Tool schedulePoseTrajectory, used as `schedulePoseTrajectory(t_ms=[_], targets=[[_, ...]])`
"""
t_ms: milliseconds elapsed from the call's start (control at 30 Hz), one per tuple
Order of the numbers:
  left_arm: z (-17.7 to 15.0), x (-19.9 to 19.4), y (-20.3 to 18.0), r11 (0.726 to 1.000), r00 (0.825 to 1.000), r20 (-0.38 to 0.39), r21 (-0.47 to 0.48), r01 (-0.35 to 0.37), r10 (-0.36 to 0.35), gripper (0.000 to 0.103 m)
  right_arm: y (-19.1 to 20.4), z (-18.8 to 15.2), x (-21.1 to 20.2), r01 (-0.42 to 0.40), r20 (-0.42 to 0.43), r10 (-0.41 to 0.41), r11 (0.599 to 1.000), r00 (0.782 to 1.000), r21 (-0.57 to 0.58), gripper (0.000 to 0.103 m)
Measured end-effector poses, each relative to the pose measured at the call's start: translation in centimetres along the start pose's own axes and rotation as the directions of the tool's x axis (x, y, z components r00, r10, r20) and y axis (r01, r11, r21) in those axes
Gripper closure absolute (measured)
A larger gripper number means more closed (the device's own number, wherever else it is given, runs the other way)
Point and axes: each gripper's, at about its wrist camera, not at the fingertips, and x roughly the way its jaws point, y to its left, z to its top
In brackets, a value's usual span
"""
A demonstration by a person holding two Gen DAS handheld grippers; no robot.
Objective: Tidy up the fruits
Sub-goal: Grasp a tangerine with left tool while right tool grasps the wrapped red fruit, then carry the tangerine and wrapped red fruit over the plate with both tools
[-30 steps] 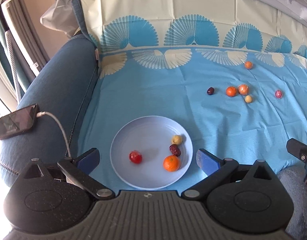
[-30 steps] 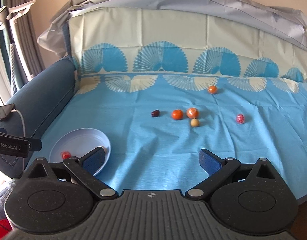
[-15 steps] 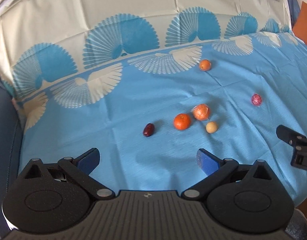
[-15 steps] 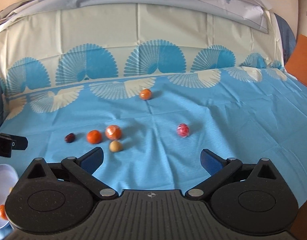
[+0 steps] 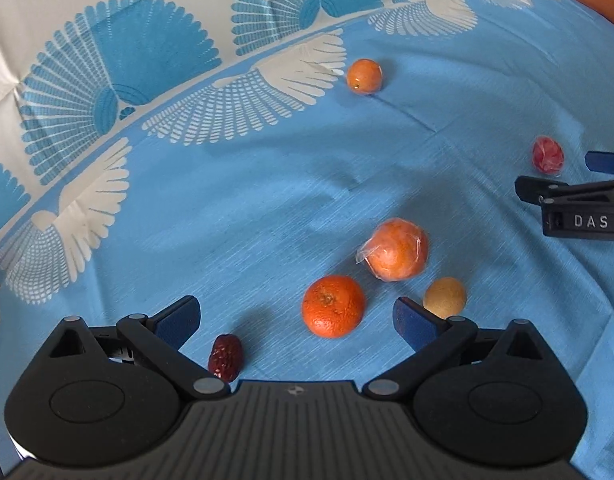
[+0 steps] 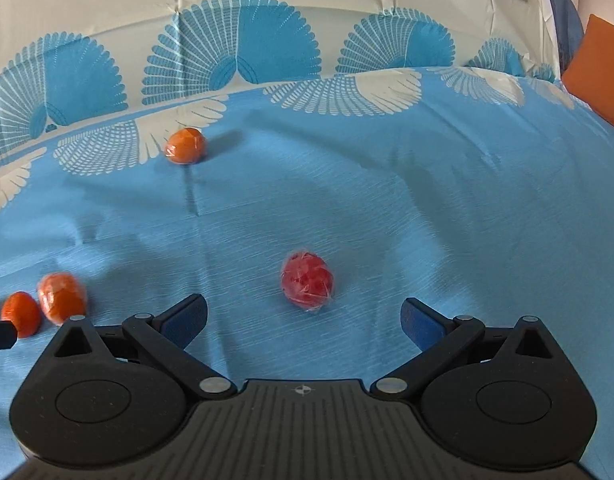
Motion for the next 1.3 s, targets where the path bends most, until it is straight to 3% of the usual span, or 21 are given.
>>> schedulePoseTrajectory(t_ms=[33,67,100,133,167,200,467,733,1000,1300], targets=[[0.0,0.3,-0.1,1.000,1.000,-0.001,0.001,0.012,-0.012,0.014,0.0,0.0,0.4,0.001,0.003,-0.001,1.000,1.000,-0.008,0.005],[0.0,0.6,-0.2,1.000,1.000,-0.017,0.001,0.023,-0.023,0.039,0.0,0.0,0.7,0.000,0.003,0.000,1.000,1.000,-0.014,0.019],[0.0,0.8,-0.1,0.998,0.998,-0.037,-0.005,0.056,-0.056,0.066,0.1,-0.2,0.7,0.018,0.012,-0.018,1.000,1.000,-0.021,0.022],[0.0,0.7,0.0,0.998,0.997,-0.038,-0.018,0.067,-0.068,0.065,0.2,-0.3,0.5,0.015,0.034,-0.014,0.999,0.999,-0.033,0.038],[-0.2,0.4,0.0,0.997,0.997,-0.019,-0.022,0.074,-0.074,0.065,0.3,-0.4,0.2,0.017,0.057,-0.014,0.998,0.998,-0.056,0.066],[-0.4,-0.1,-0.1,0.997,0.997,-0.004,-0.015,0.079,-0.079,0.066,0.4,-0.4,-0.1,0.021,0.061,-0.016,0.997,0.998,-0.075,0.072],[-2.4,-7.2,0.8,0.994,0.996,0.061,-0.083,0.066,-0.062,0.066,-1.0,0.5,-4.9,-0.006,0.097,0.006,1.000,0.995,0.004,0.072],[-8.3,-18.9,3.8,0.968,0.999,0.040,-0.252,0.007,0.003,0.066,0.0,-0.2,-16.7,-0.138,0.175,0.132,0.990,0.976,0.019,0.072],[-16.7,-29.1,6.0,0.924,0.997,0.006,-0.377,-0.068,0.076,0.066,4.6,-3.6,-27.5,-0.297,0.142,0.306,0.951,0.941,-0.080,0.072],[-25.4,-36.5,6.8,0.873,0.993,-0.004,-0.477,-0.106,0.119,0.066,10.7,-8.5,-37.3,-0.461,0.048,0.481,0.860,0.876,-0.219,0.072]])
